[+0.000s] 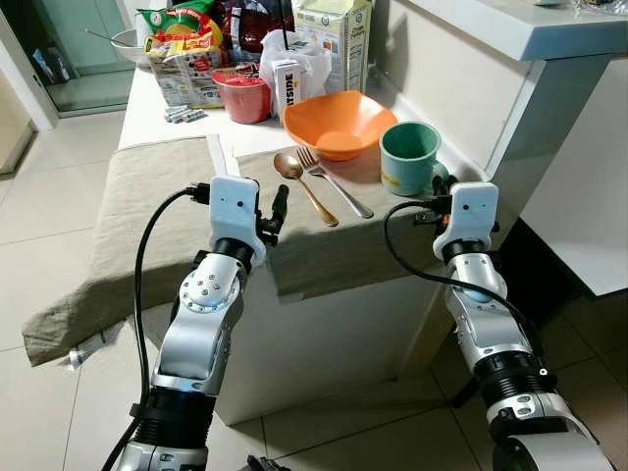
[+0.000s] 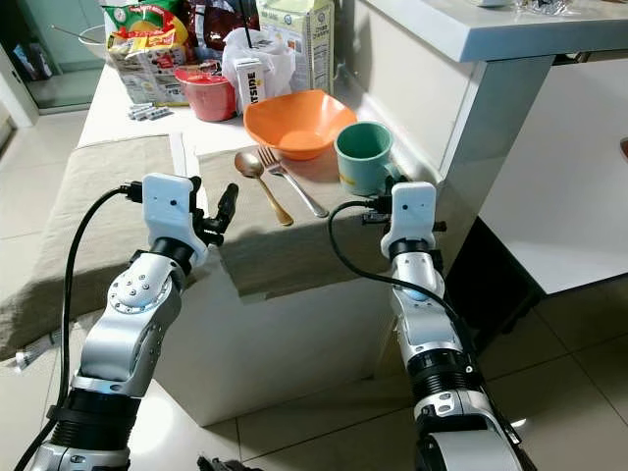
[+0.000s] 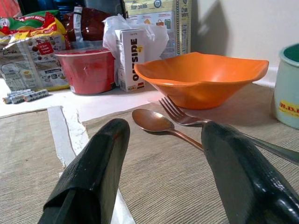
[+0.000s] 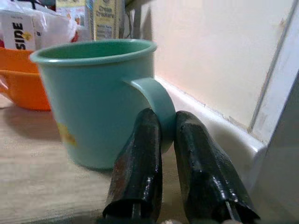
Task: Setting the table
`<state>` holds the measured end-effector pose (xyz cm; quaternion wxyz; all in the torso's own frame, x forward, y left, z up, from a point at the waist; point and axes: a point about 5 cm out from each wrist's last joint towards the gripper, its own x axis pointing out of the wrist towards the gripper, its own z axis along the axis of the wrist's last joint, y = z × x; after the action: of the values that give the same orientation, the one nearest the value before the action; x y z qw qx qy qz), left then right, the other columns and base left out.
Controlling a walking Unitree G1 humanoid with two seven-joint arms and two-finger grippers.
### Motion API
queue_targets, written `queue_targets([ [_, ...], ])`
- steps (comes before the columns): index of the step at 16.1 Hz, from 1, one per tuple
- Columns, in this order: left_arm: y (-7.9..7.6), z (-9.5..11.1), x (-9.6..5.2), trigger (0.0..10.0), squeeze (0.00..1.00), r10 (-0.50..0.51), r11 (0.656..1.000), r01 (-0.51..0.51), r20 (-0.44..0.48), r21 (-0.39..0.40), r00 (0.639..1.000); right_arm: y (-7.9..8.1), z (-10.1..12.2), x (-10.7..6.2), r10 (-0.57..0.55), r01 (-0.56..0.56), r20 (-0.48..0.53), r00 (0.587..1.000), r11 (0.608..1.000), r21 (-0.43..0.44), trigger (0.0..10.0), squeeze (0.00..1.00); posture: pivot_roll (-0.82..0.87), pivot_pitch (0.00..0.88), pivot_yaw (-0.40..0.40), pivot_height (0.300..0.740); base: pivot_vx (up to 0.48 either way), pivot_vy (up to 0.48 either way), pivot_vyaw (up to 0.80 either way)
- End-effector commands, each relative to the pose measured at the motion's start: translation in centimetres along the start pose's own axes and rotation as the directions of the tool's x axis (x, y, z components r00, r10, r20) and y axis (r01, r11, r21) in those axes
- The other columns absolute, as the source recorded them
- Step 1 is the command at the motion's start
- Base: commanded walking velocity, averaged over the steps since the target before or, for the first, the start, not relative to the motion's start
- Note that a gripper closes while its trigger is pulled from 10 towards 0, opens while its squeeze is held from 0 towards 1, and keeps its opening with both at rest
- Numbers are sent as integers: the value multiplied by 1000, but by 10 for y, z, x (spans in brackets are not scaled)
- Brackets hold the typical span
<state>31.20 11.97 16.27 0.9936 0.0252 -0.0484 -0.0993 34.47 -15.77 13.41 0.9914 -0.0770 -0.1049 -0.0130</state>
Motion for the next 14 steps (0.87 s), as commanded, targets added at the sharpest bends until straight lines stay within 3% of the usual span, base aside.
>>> queue_targets([
  [1, -2, 6, 3, 10000, 0, -12, 1000, 11, 19, 7, 1000, 2, 14, 2, 17, -16, 79, 997, 1000, -24, 0, 0, -54, 0, 78, 740, 0, 0, 0],
  [3, -4, 7, 2, 10000, 0, -26, 1000, 25, 31, 15, 999, 12, 43, 5, 76, -58, 240, 968, 995, -82, 0, 0, -56, 0, 79, 740, 0, 0, 0],
  [5, -5, 8, 2, 10000, 0, -32, 999, 31, 40, 17, 999, 17, 65, 7, 108, -73, 339, 934, 991, -114, 0, 0, -57, 0, 77, 740, 0, 0, 0],
  [11, -7, 10, 2, 10000, 0, -42, 999, 41, 58, 16, 997, 8, 92, 16, 71, -29, 423, 903, 994, -105, 0, 0, -58, 0, 74, 740, 0, 0, 0],
  [14, -8, 11, 1, 10000, 0, -50, 999, 49, 67, 16, 997, 6, 92, 19, 61, -22, 416, 907, 995, -97, 0, 0, -56, 0, 72, 740, 0, 0, 0],
])
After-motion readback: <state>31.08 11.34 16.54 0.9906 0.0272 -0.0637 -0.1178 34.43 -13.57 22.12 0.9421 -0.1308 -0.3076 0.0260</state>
